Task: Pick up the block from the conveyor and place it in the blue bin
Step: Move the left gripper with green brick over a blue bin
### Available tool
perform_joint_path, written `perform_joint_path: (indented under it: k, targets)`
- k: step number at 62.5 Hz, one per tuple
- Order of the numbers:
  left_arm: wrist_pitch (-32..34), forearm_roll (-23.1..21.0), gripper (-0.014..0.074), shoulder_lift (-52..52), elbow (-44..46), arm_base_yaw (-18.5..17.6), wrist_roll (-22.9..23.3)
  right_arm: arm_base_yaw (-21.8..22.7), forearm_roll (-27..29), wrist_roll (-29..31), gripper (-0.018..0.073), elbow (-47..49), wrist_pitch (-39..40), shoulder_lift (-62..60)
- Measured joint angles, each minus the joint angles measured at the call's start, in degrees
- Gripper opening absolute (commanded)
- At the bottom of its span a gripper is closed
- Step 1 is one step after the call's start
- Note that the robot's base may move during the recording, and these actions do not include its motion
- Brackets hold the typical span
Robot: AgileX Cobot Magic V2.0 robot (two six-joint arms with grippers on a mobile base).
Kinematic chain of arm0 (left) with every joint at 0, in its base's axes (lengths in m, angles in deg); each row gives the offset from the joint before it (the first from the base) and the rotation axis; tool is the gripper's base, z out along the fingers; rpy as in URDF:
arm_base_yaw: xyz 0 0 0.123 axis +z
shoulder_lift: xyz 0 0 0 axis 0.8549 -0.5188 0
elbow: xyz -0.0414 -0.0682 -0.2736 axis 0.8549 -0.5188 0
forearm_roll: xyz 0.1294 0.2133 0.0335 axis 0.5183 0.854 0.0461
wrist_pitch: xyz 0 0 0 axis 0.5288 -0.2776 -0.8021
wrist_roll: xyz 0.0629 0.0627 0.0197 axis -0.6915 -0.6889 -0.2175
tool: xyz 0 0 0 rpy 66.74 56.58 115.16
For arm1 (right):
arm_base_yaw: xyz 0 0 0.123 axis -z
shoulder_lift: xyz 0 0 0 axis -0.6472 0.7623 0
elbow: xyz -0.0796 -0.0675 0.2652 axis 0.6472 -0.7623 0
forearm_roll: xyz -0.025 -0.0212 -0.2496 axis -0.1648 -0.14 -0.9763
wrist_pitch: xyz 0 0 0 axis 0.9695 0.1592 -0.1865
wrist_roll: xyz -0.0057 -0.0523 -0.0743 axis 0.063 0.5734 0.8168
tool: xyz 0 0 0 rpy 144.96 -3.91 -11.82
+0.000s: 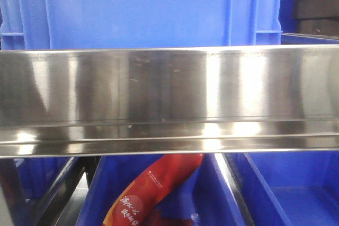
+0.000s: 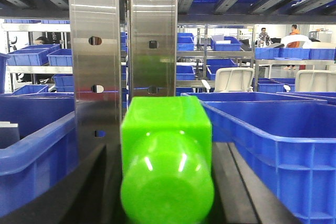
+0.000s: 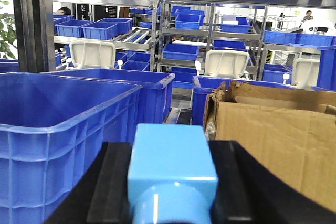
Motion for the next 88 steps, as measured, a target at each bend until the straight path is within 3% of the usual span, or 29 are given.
perform_joint_path:
  k: [24,40,57,73,88]
  targets:
    - [-0.7,0.0,-0.0111,0.0,0.1,0.0,0.0,0.0,0.0,0.0,-0.0162,0.1,4.3,0.0]
    - [-13.6,-0.2,-0.0111,-6.8,13.1,0.0,-3.0,-1.4,0.0,0.0,-0.0162,9.5,4.6,2.1]
    - [-17.6,-7.7,-0.0111,-20.9,24.1,-1.9,-7.4,-6.1,0.0,0.0,-0.0162,16.7,5.1,15.1]
    - [-19.0,-9.3,-0.0111,-34.3,30.8,-8.0,-7.8,-14.5,0.0,0.0,-0.0162,20.5,7.5,28.7]
    - [-18.7,-9.6,-0.0111,-43.9,38.1,-19.9,-7.9,-23.5,0.0,0.0,-0.0162,27.6,11.3,39.9]
